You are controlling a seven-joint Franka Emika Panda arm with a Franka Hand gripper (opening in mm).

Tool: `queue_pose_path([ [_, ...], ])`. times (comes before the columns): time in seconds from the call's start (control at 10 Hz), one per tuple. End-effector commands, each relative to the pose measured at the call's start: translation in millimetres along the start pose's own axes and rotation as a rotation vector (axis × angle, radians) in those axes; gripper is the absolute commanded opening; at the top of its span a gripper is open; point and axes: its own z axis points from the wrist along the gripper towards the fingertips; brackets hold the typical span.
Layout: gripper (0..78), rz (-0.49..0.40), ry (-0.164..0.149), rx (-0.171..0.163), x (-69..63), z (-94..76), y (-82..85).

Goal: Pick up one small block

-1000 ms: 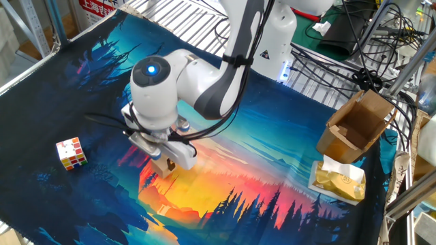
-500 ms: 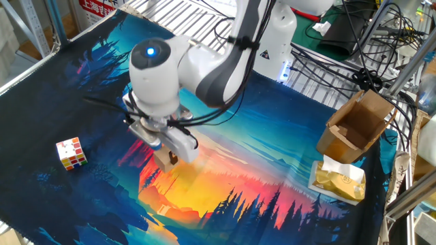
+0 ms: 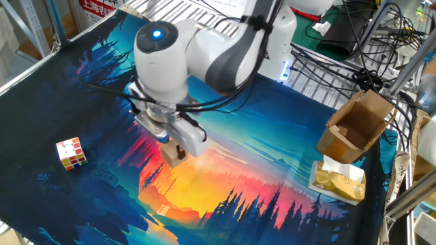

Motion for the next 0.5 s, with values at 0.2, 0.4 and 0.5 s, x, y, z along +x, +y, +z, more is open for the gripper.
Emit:
queue_pose_path([
  [0.2,1.1,0.064,0.024,0.003,8.8,-34.8,30.7],
  [0.4,1.1,0.079,0.027,-0.005,13.4,-43.7,42.6],
  [0.5,1.1,0.082,0.028,-0.008,15.1,-45.6,45.7],
])
